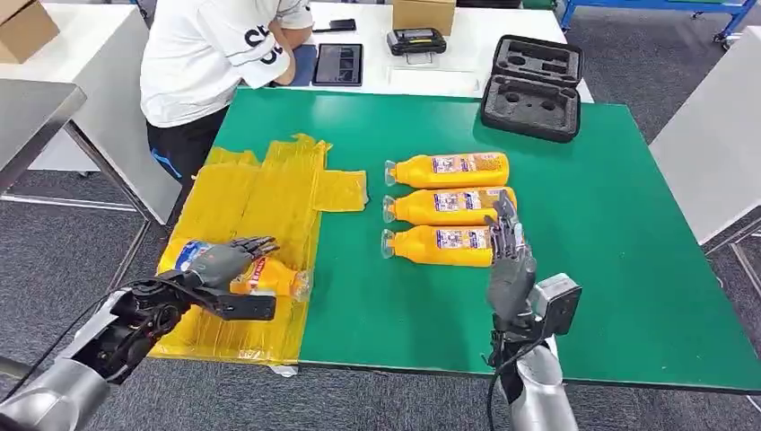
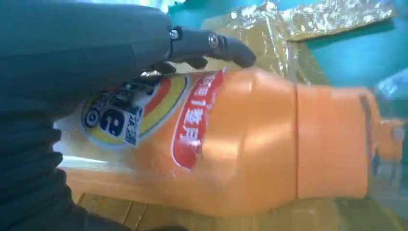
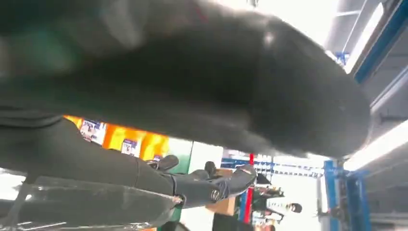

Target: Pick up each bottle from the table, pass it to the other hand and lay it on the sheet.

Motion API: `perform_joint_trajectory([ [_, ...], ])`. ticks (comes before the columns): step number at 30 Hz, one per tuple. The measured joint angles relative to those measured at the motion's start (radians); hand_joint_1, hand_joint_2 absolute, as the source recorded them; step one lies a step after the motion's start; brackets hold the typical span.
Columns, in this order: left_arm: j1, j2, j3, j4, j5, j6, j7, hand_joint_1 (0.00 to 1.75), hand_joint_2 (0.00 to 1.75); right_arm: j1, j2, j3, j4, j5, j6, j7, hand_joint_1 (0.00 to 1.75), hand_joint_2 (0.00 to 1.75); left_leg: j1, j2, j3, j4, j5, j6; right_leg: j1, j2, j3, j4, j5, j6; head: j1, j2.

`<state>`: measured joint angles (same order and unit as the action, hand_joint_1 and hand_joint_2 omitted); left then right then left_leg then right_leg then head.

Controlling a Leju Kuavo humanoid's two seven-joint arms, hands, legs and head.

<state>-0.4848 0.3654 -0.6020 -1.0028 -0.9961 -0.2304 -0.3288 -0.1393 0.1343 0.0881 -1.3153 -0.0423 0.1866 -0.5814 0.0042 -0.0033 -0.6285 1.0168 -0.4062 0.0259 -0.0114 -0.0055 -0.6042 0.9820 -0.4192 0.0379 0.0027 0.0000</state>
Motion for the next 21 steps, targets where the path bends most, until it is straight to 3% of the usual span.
perform_joint_trajectory([
  [18,0.103,0.014,0.073,-0.130,0.007,0.035,0.016,0.00,0.00,-0.019,0.000,-0.015,0.054,-0.048,-0.033,0.054,0.00,0.00,0.000,0.000,-0.005,0.000,0.000,0.000,0.000,0.000,-0.005,0.000,0.000,0.000,0.000,0.000],
  [21,0.127,0.009,0.097,-0.167,0.049,0.113,-0.074,0.00,0.00,-0.017,0.000,-0.015,0.060,-0.047,-0.032,0.054,0.00,0.00,0.000,0.000,-0.006,0.000,0.000,0.000,0.000,0.000,-0.007,0.000,0.000,0.000,0.000,0.000],
])
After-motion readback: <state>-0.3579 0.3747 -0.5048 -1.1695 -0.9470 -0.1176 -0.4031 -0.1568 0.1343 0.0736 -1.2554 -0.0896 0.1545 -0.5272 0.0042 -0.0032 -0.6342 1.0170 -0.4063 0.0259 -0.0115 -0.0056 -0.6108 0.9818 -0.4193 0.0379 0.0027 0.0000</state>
